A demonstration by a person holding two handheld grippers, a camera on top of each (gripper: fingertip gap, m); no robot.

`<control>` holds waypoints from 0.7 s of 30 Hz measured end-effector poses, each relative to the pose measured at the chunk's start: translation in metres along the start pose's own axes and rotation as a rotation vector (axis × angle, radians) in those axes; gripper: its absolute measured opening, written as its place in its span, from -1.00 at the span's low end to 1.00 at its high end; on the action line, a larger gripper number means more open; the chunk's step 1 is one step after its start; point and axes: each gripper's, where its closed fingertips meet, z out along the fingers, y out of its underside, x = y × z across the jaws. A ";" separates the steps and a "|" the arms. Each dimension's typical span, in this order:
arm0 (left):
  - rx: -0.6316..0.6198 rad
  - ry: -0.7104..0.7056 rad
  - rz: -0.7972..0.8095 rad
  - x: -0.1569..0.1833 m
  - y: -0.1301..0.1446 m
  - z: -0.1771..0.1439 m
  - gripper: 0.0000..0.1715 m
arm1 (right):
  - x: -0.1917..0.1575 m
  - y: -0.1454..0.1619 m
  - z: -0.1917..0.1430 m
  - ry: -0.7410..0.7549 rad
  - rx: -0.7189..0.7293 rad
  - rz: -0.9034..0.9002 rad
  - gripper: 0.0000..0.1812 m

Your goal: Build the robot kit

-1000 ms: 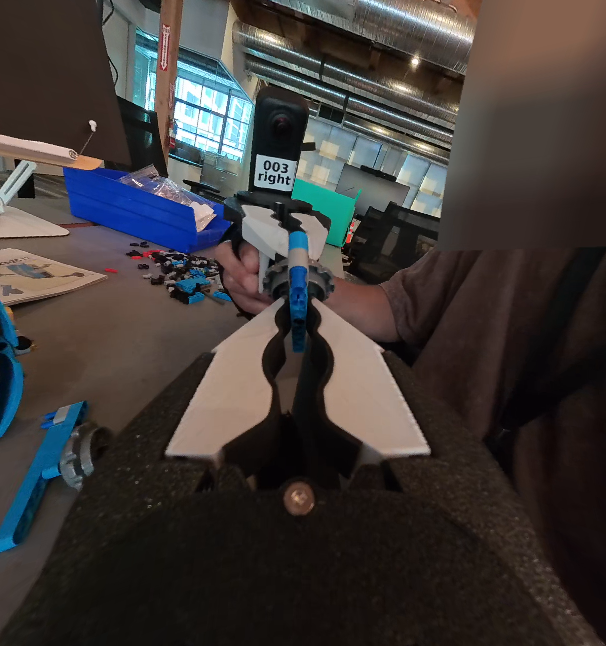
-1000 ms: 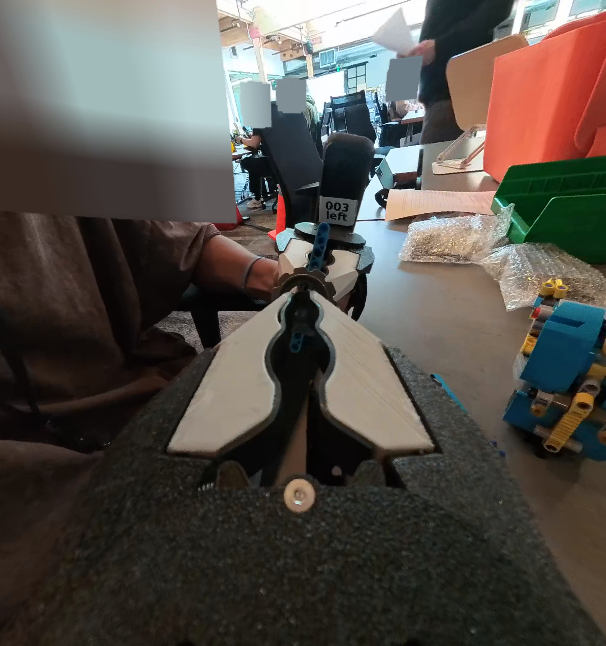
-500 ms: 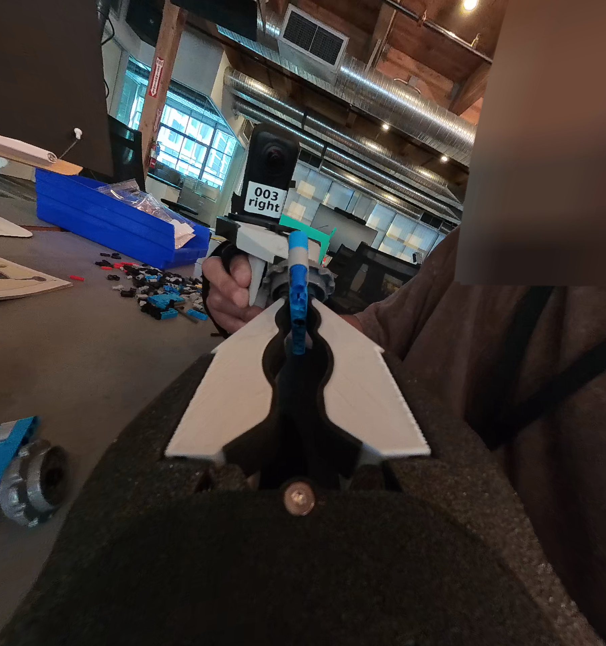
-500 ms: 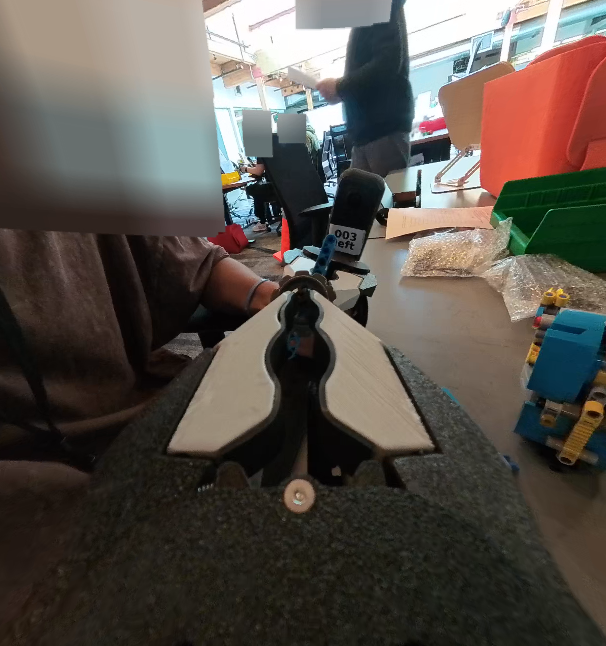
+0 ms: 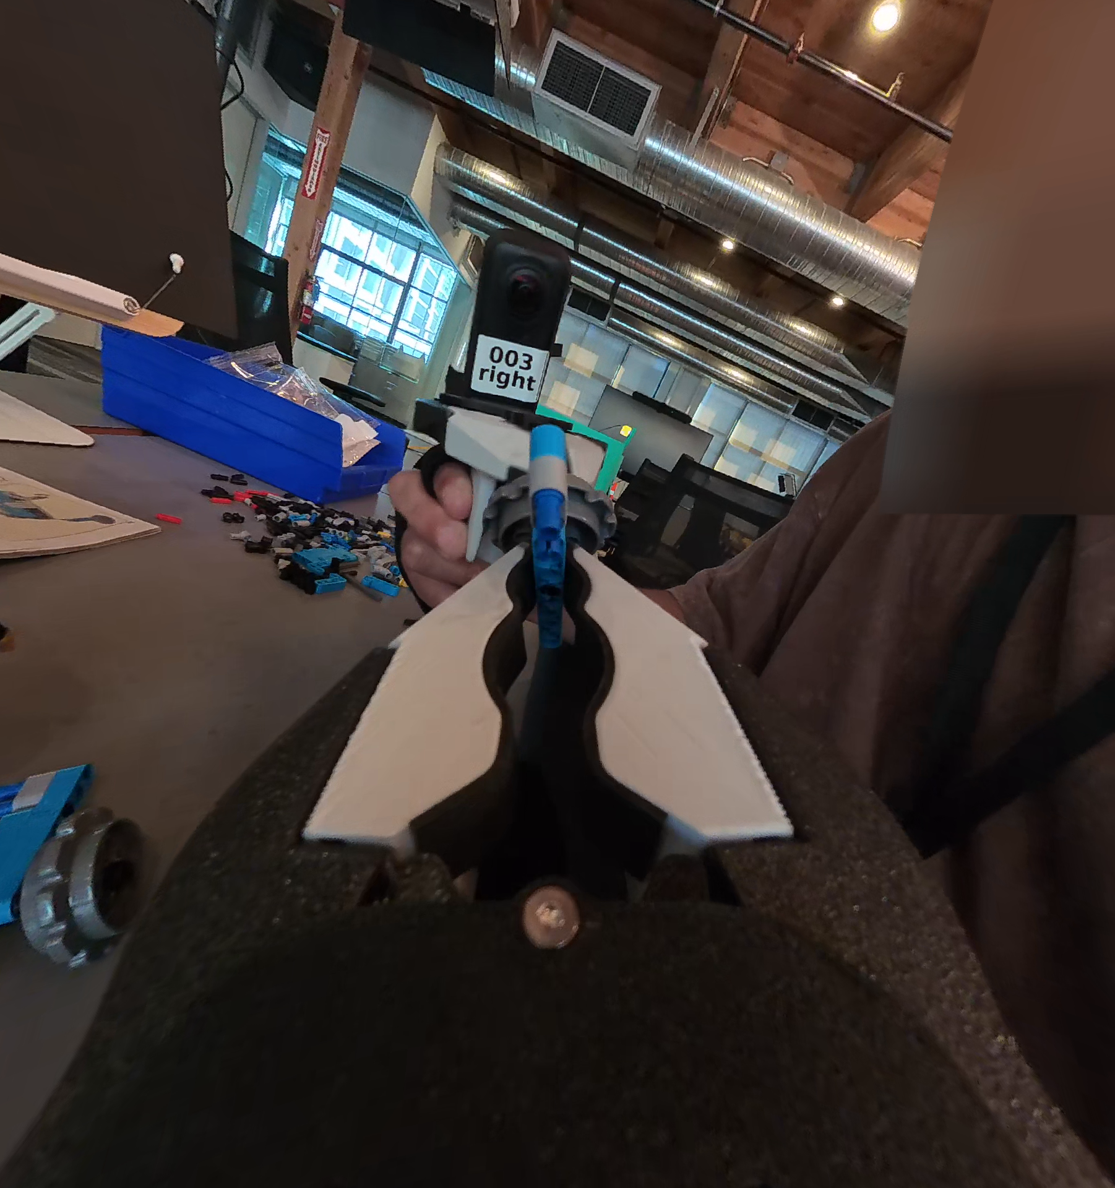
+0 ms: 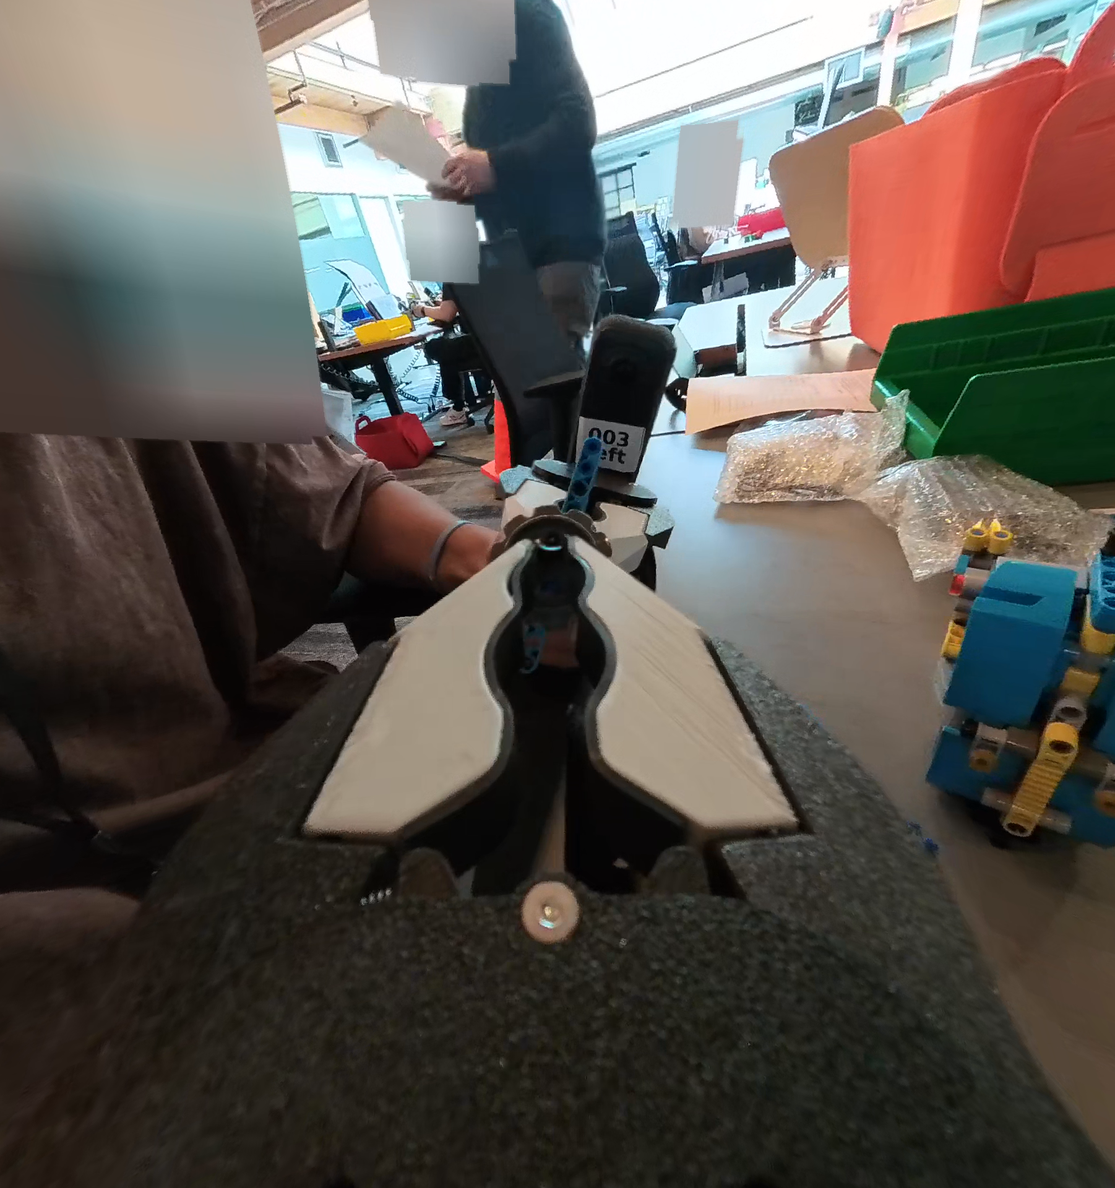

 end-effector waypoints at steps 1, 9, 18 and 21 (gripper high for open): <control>0.003 0.000 -0.002 0.000 0.000 0.000 -0.93 | -0.002 -0.002 -0.001 -0.010 0.006 -0.004 -0.92; 0.011 -0.003 -0.003 -0.001 -0.002 -0.002 -0.93 | 0.002 -0.004 -0.010 0.032 -0.016 -0.054 -0.92; -0.069 -0.068 0.060 -0.007 0.009 0.002 -0.93 | 0.006 0.015 -0.009 0.260 -0.290 -0.492 -0.92; -0.094 -0.073 0.073 -0.007 0.013 0.005 -0.93 | 0.005 0.019 -0.013 0.212 -0.289 -0.402 -0.92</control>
